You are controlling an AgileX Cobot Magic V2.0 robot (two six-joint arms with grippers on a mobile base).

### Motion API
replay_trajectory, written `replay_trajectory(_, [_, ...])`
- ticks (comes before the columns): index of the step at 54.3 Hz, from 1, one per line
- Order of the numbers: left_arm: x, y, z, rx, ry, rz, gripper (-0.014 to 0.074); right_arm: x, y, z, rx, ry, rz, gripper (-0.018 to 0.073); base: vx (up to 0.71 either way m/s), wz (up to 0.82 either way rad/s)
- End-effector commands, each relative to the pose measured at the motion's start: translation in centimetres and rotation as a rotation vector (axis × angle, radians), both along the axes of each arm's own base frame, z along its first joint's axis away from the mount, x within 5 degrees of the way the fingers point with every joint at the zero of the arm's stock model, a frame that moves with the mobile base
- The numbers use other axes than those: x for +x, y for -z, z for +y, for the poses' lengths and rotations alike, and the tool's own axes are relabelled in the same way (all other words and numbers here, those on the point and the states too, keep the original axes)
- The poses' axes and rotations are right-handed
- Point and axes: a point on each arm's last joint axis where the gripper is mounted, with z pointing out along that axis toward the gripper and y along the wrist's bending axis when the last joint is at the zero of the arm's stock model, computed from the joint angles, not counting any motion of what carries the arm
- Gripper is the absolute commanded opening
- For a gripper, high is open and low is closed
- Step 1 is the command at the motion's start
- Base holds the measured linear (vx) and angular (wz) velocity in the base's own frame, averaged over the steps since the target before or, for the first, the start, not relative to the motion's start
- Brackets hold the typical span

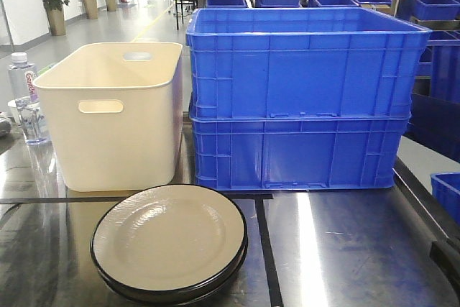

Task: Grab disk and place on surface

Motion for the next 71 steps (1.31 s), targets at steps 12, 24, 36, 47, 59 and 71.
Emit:
replay_trajectory(12, [0.1, -1.4, -0.1, -0.009, 0.014, -0.084, 0.0000, 0.9, -1.3, 0.2, 0.008, 0.002, -0.088, -0.0006, 0.00, 0.00])
replay_trajectory(24, [0.6, -0.1, -0.4, -0.020, 0.052, -0.119, 0.0001, 0.9, -1.3, 0.2, 0.008, 0.002, -0.088, -0.0006, 0.00, 0.00])
replay_trajectory(36, [0.7, 7.4, -0.3, -0.046, 0.058, -0.145, 0.0001, 0.9, -1.3, 0.2, 0.008, 0.002, -0.088, -0.0006, 0.00, 0.00])
replay_trajectory(47, [0.6, 8.3, -0.5, 0.017, 0.073, -0.063, 0.0001, 0.9, -1.3, 0.2, 0.008, 0.002, -0.085, -0.0006, 0.00, 0.00])
replay_trajectory(59, [0.6, 8.3, -0.5, 0.014, 0.073, -0.059, 0.0001, 0.9, -1.3, 0.2, 0.001, 0.001, -0.083, -0.0006, 0.00, 0.00])
replay_trajectory(71, [0.6, 8.3, -0.5, 0.014, 0.073, -0.059, 0.0001, 0.9, -1.3, 0.2, 0.000, 0.001, -0.083, -0.0006, 0.00, 0.00])
